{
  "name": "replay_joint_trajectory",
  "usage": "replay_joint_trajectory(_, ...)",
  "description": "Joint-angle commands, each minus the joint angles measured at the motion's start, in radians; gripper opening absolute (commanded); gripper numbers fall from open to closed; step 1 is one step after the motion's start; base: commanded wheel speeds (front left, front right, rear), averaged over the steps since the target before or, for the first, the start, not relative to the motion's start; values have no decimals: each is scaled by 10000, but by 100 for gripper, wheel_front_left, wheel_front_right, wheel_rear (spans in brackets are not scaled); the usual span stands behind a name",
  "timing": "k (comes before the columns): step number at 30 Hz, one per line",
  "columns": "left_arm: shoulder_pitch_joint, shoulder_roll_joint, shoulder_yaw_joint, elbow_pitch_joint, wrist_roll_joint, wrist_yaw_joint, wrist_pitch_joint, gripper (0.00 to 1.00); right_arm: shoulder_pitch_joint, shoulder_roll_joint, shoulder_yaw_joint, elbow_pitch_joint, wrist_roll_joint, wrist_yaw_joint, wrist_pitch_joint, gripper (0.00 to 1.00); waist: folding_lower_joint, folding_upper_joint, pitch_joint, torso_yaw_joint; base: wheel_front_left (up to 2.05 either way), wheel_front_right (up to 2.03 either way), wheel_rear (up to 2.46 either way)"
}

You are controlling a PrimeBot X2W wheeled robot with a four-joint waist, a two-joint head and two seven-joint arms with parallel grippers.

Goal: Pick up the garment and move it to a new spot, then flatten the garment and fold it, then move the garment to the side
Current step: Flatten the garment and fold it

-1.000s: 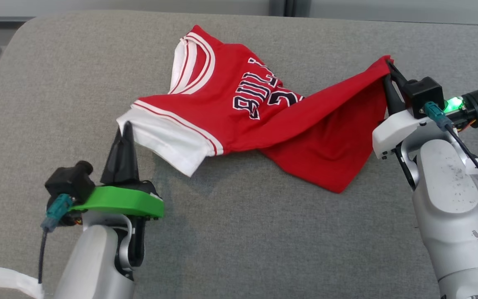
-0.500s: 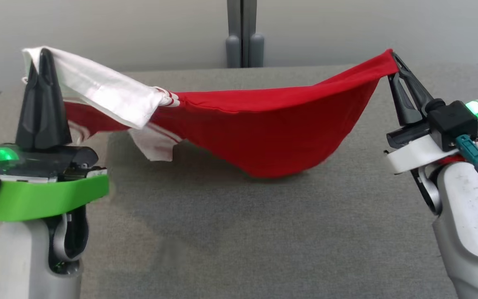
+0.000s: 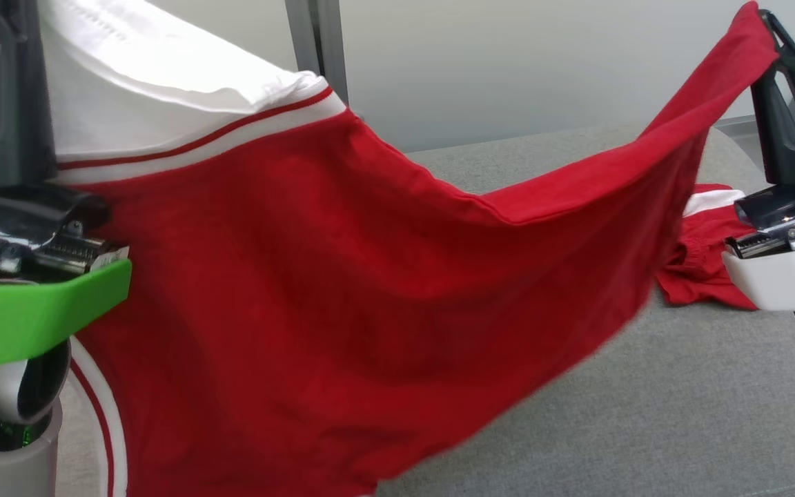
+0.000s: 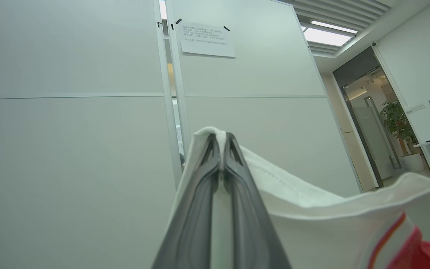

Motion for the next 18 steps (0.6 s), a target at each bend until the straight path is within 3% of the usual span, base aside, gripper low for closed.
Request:
replay_joint_trajectory(1, -239, 88, -86, 215, -92, -82, 182, 0, 150, -65, -75, -73, 100, -16, 211, 0, 0, 0, 113, -98, 0, 0, 0)
replay_joint_trajectory(6, -874, 221, -353, 1268, -146, -234, 426, 0, -57, -126, -155, 343, 407, -16, 624, 0, 0, 0, 879, -47, 0, 0, 0)
replay_joint_trajectory(10, -1799, 203, -538, 2504, -213, -376, 262, 0, -1173, -251, 240, 1511, 584, -16, 528, 0, 0, 0, 1876, -61, 0, 0, 0)
replay_joint_trajectory(18, -5810, 546, -1514, 5964, 696, -637, -150, 0, -6403, -247, 1399, 5653, -42, -16, -165, 0, 0, 0, 3645, -1, 0, 0, 0)
